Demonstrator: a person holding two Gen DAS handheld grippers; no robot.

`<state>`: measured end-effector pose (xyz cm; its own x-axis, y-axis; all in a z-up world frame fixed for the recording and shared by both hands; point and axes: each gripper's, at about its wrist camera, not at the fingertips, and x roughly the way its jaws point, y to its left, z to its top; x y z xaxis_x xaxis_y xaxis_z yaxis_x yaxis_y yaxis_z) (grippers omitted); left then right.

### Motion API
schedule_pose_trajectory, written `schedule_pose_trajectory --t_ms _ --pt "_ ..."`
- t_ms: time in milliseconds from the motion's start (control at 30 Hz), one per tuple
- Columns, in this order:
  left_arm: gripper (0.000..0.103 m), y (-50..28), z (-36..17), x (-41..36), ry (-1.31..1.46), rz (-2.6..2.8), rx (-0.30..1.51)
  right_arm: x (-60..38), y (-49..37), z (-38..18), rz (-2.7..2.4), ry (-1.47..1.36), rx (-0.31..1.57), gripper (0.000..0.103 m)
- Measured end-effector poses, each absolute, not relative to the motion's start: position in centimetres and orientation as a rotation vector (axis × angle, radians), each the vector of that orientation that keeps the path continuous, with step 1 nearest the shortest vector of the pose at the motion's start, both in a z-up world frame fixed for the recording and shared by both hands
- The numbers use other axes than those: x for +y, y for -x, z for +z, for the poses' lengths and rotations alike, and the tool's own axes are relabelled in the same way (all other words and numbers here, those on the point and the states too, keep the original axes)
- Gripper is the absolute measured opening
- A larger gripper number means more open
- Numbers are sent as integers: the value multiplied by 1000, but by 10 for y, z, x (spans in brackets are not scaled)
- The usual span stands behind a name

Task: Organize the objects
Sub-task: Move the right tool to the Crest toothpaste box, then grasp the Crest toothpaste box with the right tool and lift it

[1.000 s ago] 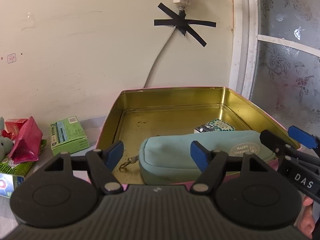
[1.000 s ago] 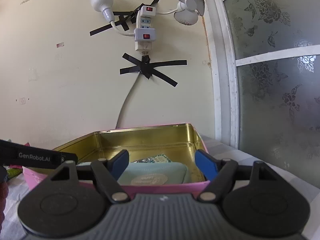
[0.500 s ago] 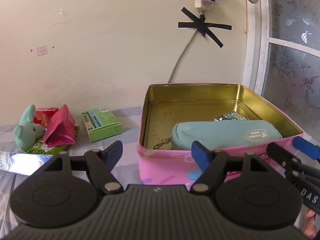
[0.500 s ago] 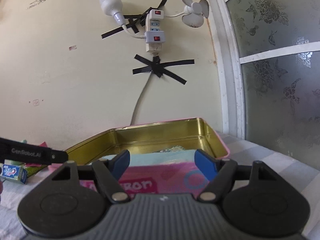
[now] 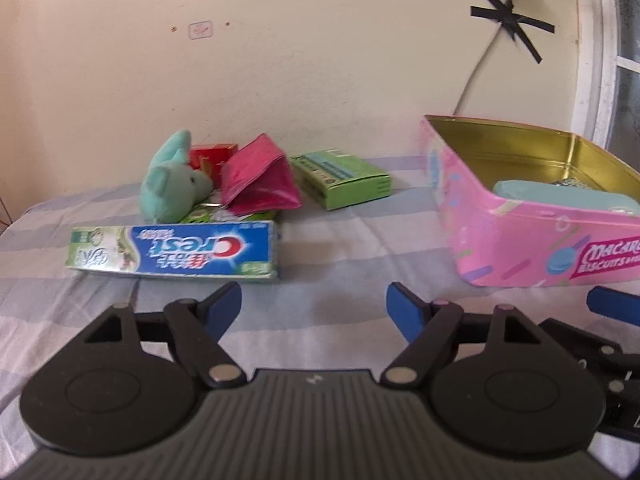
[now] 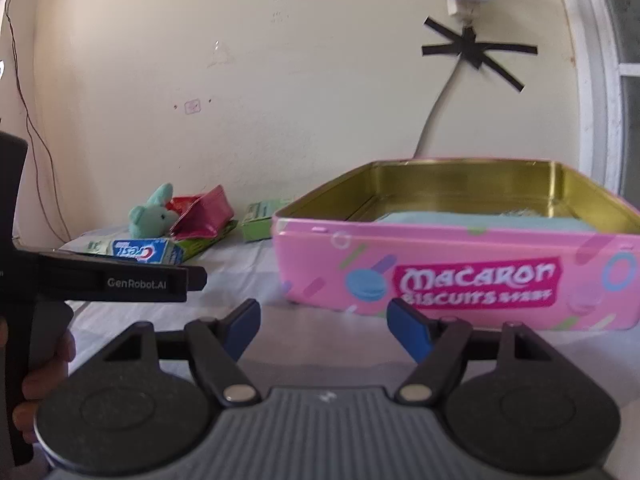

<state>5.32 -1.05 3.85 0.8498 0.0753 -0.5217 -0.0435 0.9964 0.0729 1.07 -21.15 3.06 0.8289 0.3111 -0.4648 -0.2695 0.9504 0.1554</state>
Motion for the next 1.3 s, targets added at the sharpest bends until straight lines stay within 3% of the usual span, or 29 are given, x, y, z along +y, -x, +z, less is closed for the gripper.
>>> schedule_pose_trajectory --t_ms 400,700,900,967,1067,1133,1167,1300 --pt "81 -54 26 79 -64 211 606 -141 -34 28 448 35 613 71" --pt "81 -45 29 173 305 359 582 -76 -67 25 525 144 634 73" --pt "82 -45 31 192 397 397 561 -32 -98 24 546 289 588 85" --pt "82 -45 31 193 417 405 554 -17 -102 22 542 376 550 95" --pt "82 -45 30 196 433 424 546 4 -106 19 553 481 488 95" --pt "83 -45 30 199 441 435 540 13 -106 18 567 533 452 88" --pt "83 -45 30 200 441 442 537 16 -105 17 591 553 438 73" --pt "84 -44 30 205 457 436 512 20 -88 14 603 627 401 57"
